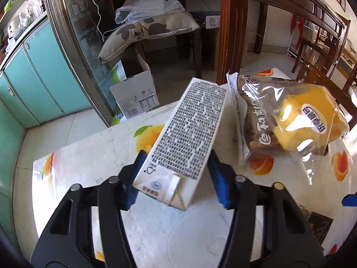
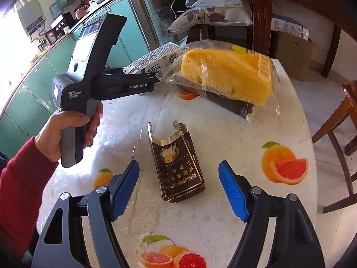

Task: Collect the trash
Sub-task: 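Grasp the brown cigarette box with the right gripper while the left holds the carton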

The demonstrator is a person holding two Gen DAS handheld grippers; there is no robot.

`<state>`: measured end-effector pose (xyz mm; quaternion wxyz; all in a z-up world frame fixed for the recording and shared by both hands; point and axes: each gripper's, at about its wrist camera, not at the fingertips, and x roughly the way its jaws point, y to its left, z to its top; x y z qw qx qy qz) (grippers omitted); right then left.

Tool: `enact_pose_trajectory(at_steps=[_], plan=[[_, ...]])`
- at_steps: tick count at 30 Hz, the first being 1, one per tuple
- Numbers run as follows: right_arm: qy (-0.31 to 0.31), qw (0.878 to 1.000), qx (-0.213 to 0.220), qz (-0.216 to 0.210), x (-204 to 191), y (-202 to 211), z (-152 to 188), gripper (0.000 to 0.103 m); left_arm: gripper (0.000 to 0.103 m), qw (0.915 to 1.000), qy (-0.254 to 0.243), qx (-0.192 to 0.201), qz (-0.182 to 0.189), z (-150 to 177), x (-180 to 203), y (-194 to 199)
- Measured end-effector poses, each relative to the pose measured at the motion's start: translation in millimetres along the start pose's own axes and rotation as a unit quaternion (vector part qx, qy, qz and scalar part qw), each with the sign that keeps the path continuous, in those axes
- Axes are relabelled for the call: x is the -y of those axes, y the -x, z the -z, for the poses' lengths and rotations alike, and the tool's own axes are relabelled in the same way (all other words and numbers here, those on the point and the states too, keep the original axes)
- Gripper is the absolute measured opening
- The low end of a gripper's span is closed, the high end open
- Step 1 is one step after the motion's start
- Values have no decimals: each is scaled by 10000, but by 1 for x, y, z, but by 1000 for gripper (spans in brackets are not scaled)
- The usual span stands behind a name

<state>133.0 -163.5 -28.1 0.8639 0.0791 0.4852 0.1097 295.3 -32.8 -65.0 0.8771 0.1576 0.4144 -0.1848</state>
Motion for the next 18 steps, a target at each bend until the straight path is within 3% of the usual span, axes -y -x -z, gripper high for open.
enact_pose_trajectory(at_steps=[2,13,18], plan=[[-63,10000,-47,-36,-2,-2,0,71,36,10000,5,26,-81,6,3,3],[473,9973,37,566,-24,-19,16,71,36,9987,389,268,-193,31,-4,34],[582,9963,102,625,-29,-23,20,69,36,9983,438,329,-220,35,-6,45]])
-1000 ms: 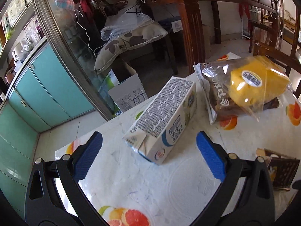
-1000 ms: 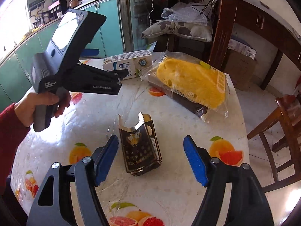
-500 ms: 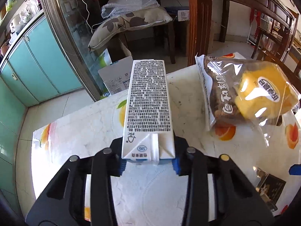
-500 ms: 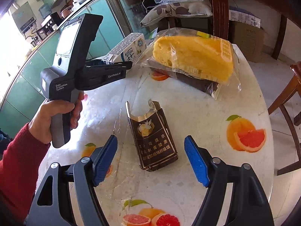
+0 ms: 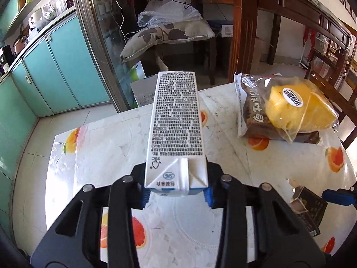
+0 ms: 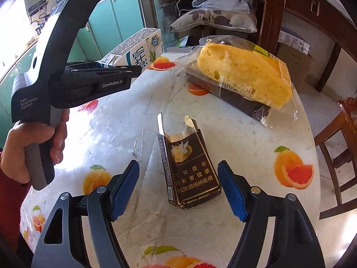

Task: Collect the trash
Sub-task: 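Grasp the brown cigarette box with the right gripper while the left holds the carton, then carry the milk carton over the bucket with the left gripper while the right carries the box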

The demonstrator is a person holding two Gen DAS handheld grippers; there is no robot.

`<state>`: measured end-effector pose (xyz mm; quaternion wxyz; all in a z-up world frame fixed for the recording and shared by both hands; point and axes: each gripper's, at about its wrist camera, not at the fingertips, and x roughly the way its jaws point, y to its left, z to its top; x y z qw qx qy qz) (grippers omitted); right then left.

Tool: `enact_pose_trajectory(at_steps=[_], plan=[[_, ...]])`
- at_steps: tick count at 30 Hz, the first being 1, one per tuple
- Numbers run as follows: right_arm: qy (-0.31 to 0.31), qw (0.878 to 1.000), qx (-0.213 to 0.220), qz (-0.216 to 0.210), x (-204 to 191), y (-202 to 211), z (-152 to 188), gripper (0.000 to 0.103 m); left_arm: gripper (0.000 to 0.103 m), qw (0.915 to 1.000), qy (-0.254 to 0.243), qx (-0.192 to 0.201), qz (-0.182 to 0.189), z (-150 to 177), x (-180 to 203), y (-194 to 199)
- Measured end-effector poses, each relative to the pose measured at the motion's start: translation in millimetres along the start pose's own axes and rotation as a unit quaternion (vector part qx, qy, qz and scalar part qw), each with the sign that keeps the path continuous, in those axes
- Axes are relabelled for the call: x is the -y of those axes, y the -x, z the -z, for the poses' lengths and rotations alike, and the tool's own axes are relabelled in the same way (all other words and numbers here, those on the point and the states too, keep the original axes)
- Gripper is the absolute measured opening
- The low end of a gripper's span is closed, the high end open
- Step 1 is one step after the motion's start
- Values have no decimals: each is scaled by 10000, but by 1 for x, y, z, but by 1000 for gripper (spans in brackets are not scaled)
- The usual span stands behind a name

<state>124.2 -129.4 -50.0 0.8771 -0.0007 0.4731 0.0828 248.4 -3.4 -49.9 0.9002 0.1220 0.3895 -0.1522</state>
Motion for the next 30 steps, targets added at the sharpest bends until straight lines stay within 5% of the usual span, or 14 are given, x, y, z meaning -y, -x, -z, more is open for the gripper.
enact_pose_trajectory(at_steps=[8,20,30], plan=[[20,9999,-98,49,-1,-9,-1,45,36,9999,-82,86,71,3,1,15],[21,9999,39,-107,-7,-1,-1,41,36,9999,-124,-54,32,14,3,21],[125,9993,333,-122,-18,18,-6,41,36,9990,423,-142,-16,56,-17,56]])
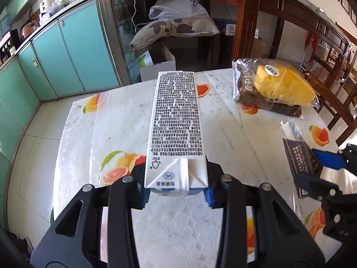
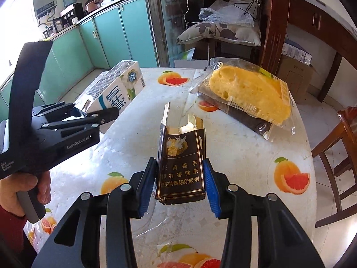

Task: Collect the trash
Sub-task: 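Carry the milk carton over the bucket with the left gripper while the right carries the box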

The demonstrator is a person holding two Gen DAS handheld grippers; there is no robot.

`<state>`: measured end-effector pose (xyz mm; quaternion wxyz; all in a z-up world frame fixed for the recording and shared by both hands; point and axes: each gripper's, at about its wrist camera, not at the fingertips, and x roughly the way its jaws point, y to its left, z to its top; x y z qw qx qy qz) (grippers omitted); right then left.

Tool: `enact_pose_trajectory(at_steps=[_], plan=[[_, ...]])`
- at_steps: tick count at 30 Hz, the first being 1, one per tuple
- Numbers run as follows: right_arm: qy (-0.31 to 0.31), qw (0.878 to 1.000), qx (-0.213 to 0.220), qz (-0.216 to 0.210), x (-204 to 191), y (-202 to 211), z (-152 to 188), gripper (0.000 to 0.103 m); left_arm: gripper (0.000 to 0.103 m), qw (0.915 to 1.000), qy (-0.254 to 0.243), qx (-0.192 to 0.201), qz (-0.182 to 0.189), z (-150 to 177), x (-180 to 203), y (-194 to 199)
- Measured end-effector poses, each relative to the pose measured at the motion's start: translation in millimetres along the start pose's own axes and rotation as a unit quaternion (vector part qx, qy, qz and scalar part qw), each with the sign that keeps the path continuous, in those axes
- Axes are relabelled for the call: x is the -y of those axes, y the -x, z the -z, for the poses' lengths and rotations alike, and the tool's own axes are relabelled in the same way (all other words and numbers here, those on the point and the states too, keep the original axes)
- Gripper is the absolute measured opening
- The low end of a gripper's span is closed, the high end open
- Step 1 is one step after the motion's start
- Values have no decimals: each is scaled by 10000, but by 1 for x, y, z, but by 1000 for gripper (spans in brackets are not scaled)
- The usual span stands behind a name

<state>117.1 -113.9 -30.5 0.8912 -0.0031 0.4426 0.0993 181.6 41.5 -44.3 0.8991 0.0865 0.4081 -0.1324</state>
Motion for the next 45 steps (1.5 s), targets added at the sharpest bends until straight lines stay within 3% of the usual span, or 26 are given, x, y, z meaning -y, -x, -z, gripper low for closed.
enact_pose_trajectory(at_steps=[8,17,45], plan=[[233,9997,58,-95,-20,1,5,41,36,9966,811,-74,78,43,-30,37],[502,9983,144,-248,-49,8,7,41,36,9959,903,-32,-45,80,-41,74],[698,9927,630,-752,-162,48,-10,41,36,9876,1540,295,-64,112,-118,124]])
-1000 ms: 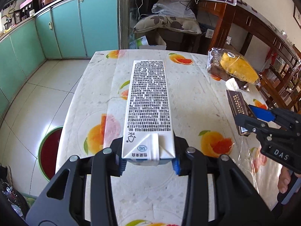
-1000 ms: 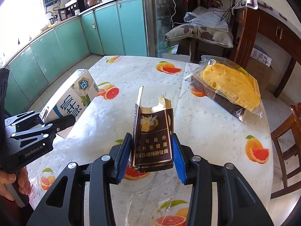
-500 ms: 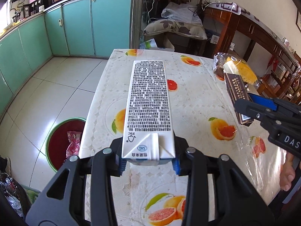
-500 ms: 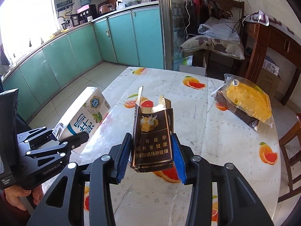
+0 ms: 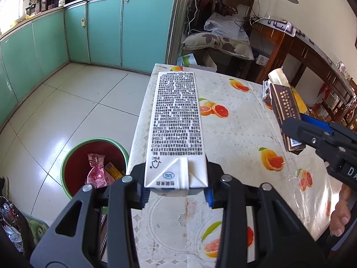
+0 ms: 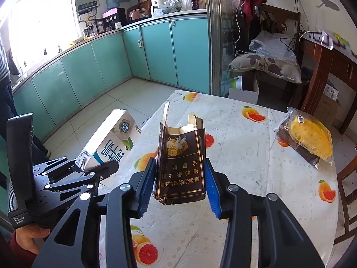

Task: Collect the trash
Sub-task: 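Carry the milk carton over the bucket with the left gripper while the right carries the box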

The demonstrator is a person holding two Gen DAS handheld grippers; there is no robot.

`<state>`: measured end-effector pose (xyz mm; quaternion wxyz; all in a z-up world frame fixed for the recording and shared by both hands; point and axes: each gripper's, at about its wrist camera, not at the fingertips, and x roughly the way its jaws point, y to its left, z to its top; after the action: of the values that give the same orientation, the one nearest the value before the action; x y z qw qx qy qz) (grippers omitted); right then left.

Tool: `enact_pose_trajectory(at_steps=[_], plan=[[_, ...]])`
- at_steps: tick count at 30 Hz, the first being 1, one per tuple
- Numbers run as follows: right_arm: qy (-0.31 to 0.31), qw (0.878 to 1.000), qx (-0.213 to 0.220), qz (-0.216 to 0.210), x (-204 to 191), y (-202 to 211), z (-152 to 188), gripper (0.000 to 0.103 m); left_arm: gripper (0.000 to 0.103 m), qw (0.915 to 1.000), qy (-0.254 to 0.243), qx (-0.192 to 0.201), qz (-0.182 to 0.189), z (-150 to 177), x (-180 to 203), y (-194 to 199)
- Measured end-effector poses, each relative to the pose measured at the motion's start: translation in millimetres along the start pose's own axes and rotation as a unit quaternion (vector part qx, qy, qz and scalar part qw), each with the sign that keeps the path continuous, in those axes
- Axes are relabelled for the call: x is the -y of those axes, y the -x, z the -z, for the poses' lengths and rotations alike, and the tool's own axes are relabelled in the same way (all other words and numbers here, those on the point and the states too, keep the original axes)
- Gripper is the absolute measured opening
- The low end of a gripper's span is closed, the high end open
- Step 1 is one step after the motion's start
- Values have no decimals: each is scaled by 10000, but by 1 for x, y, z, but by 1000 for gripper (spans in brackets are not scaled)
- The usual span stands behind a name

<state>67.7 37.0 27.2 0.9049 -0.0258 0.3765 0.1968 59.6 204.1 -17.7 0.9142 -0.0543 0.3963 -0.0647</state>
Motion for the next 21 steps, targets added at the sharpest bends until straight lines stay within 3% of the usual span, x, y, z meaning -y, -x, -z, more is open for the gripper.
enact_pose_trajectory(at_steps=[18,21], plan=[[340,9985,-132,-418,-66,-35,-15,41,36,9977,241,93,-625,-9,-82,17],[400,9977,-182,-512,-76,-45,-18,41,25,9973,329,61,-654,-12,-100,13]])
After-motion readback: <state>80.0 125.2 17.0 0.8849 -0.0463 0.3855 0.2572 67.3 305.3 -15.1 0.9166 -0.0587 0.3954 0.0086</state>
